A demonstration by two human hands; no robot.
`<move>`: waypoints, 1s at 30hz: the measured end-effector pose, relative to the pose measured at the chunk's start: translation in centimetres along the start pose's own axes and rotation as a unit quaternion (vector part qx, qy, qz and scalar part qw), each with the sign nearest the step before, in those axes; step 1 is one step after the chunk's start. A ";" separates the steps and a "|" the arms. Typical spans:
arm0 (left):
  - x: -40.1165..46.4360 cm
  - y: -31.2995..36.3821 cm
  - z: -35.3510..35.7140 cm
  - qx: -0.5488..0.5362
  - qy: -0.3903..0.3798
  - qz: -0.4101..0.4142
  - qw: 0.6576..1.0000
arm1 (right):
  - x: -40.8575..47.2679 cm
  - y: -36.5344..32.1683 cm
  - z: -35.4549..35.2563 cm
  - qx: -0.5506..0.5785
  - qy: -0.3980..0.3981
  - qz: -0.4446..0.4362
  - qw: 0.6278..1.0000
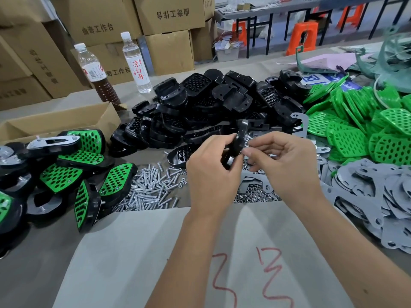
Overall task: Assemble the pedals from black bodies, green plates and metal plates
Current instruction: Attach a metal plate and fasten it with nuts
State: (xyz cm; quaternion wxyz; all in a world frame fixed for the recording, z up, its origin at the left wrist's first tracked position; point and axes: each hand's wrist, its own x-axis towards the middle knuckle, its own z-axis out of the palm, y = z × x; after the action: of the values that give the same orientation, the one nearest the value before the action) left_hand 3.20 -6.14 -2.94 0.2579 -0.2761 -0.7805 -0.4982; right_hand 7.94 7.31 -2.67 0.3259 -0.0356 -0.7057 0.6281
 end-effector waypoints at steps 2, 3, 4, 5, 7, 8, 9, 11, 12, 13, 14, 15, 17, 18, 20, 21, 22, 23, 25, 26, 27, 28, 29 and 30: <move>-0.1 0.0 0.0 0.005 0.002 0.006 1.000 | 0.0 0.0 0.1 -0.001 -0.002 -0.004 1.000; -0.1 0.0 0.0 0.003 0.006 0.001 1.000 | 0.0 0.0 0.1 0.002 -0.004 -0.004 1.000; -0.1 0.0 0.1 -0.003 0.009 -0.009 1.000 | 0.1 0.0 0.1 0.006 -0.007 -0.004 1.000; 0.0 0.0 0.1 -0.012 0.012 -0.021 1.000 | 0.1 0.1 0.1 0.009 -0.012 -0.004 1.000; 0.0 0.0 0.1 -0.024 0.012 -0.040 0.999 | 0.1 0.2 0.1 0.012 -0.016 -0.003 1.000; 0.0 0.0 0.1 -0.026 0.009 -0.045 0.999 | 0.1 0.3 0.1 0.015 -0.014 -0.004 1.000; 0.0 0.0 0.1 -0.028 0.008 -0.050 0.998 | 0.0 0.3 0.1 0.017 -0.010 -0.005 1.000; -0.1 0.2 0.3 -0.031 0.005 -0.060 0.998 | 0.0 0.4 0.2 0.017 0.002 -0.008 1.000; -0.1 0.2 0.4 -0.036 0.003 -0.067 0.997 | 0.0 0.5 0.2 0.017 0.009 -0.008 1.000; -0.1 0.3 0.5 -0.044 0.002 -0.076 0.996 | 0.0 0.5 0.2 0.017 0.014 -0.008 1.000; -0.1 0.3 0.5 -0.052 0.000 -0.084 0.995 | 0.0 0.6 0.2 0.016 0.017 -0.009 1.000; -0.1 0.3 0.6 -0.060 -0.001 -0.092 0.994 | 0.0 0.6 0.2 0.013 0.021 -0.011 1.000; -0.2 0.3 0.7 -0.074 0.000 -0.106 0.992 | -0.1 0.7 0.3 0.011 0.028 -0.012 0.999; -0.2 0.4 0.8 -0.080 0.000 -0.112 0.990 | -0.1 0.7 0.3 0.013 0.031 -0.012 0.999; -0.2 0.4 0.8 -0.092 -0.002 -0.125 0.988 | -0.1 0.6 0.4 0.010 0.031 -0.016 0.999; -0.3 0.4 0.9 -0.097 -0.003 -0.129 0.987 | -0.1 0.5 0.4 0.007 0.028 -0.019 0.999; -0.3 0.4 0.9 -0.099 -0.004 -0.133 0.986 | -0.1 0.5 0.4 0.002 0.026 -0.021 0.999; -0.4 0.4 0.9 -0.100 -0.005 -0.137 0.985 | -0.1 0.5 0.4 -0.003 0.023 -0.022 0.999; -0.4 0.4 1.0 -0.100 -0.005 -0.144 0.984 | -0.1 0.5 0.4 -0.015 0.023 -0.026 0.999; -0.5 0.4 1.0 -0.102 -0.003 -0.148 0.984 | -0.1 0.5 0.4 -0.021 0.024 -0.028 0.999; -0.5 0.5 1.0 -0.104 0.000 -0.152 0.983 | -0.1 0.5 0.4 -0.026 0.025 -0.031 0.999; -0.5 0.5 1.1 -0.107 0.003 -0.153 0.982 | -0.1 0.6 0.4 -0.032 0.024 -0.034 0.999; -0.5 0.6 1.1 -0.108 0.004 -0.153 0.982 | -0.1 0.6 0.4 -0.041 0.022 -0.040 0.998; -0.5 0.6 1.0 -0.107 0.005 -0.153 0.982 | -0.1 0.6 0.4 -0.052 0.019 -0.049 0.997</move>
State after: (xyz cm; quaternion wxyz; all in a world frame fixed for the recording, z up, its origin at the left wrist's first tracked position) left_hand 3.80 -5.06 -3.28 0.1513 -0.1767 -0.7542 -0.6141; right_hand 7.60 7.09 -3.29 0.3670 -0.0296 -0.7319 0.5734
